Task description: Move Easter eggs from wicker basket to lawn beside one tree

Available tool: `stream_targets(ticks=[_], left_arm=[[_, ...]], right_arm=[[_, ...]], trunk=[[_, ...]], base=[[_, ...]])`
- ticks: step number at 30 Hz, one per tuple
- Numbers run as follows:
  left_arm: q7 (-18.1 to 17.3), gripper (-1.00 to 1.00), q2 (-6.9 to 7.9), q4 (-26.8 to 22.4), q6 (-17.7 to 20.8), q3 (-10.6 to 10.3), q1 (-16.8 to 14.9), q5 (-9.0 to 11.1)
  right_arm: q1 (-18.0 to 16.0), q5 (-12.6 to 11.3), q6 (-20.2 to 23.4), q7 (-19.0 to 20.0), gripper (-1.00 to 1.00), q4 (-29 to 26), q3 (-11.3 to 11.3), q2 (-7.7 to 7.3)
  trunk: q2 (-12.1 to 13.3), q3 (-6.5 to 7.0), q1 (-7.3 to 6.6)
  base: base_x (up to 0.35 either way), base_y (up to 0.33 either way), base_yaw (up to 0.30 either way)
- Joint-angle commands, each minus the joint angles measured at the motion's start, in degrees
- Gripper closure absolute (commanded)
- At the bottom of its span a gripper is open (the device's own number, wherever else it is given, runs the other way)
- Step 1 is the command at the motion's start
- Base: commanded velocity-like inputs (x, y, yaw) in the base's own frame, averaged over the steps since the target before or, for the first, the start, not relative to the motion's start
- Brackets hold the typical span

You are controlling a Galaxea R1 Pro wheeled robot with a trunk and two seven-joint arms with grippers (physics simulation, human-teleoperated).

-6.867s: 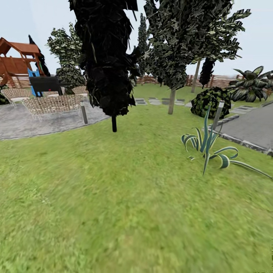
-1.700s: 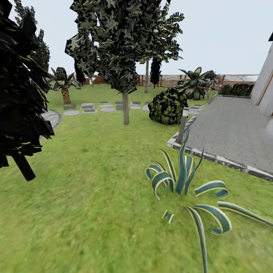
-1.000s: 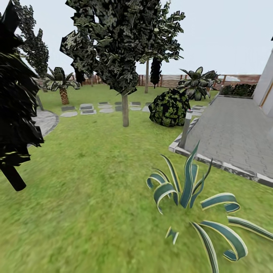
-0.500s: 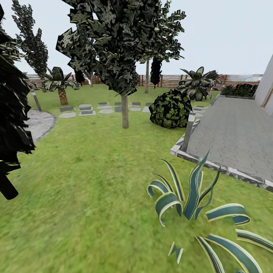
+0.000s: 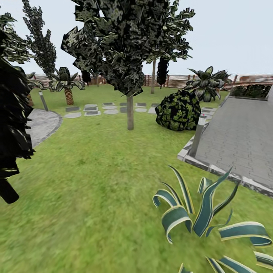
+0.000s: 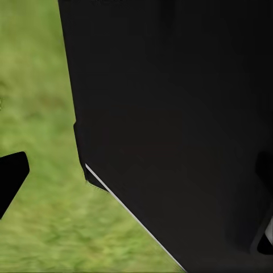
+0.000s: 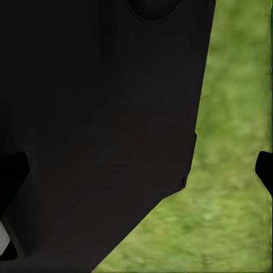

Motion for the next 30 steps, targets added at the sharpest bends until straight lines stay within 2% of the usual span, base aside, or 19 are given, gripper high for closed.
stream_targets(ticks=[1, 6, 12, 21, 30], left_arm=[[-0.2, -1.0, 0.01, -0.1, 0.0, 0.0, 0.0, -0.1], [-0.2, -1.0, 0.01, -0.1, 0.1, -0.1, 0.0, -0.1], [-0.2, -1.0, 0.01, -0.1, 0.0, 0.0, 0.0, -0.1], [-0.2, -1.0, 0.01, -0.1, 0.0, 0.1, 0.0, -0.1], [-0.2, -1.0, 0.01, -0.1, 0.0, 0.0, 0.0, -0.1]], right_arm=[[-0.1, 0.1, 0.1, 0.2, -1.0, 0.1, 0.1, -0.02], [-0.1, 0.1, 0.0, 0.2, -1.0, 0.1, 0.1, -0.02], [-0.1, 0.6, 0.3, 0.3, -1.0, 0.1, 0.4, 0.02], [-0.1, 0.5, 0.1, 0.1, -1.0, 0.1, 0.2, -0.02], [-0.1, 0.2, 0.2, -0.3, -1.0, 0.1, 0.0, -0.01]], trunk=[[0.0, -0.04, 0.03], [0.0, -0.04, 0.03], [0.0, -0.04, 0.03], [0.0, -0.04, 0.03], [0.0, -0.04, 0.03]], base=[[0.337, 0.0, 0.245], [0.337, 0.0, 0.239], [0.321, 0.0, 0.059], [0.012, 0.0, 0.004], [0.0, 0.007, 0.198]])
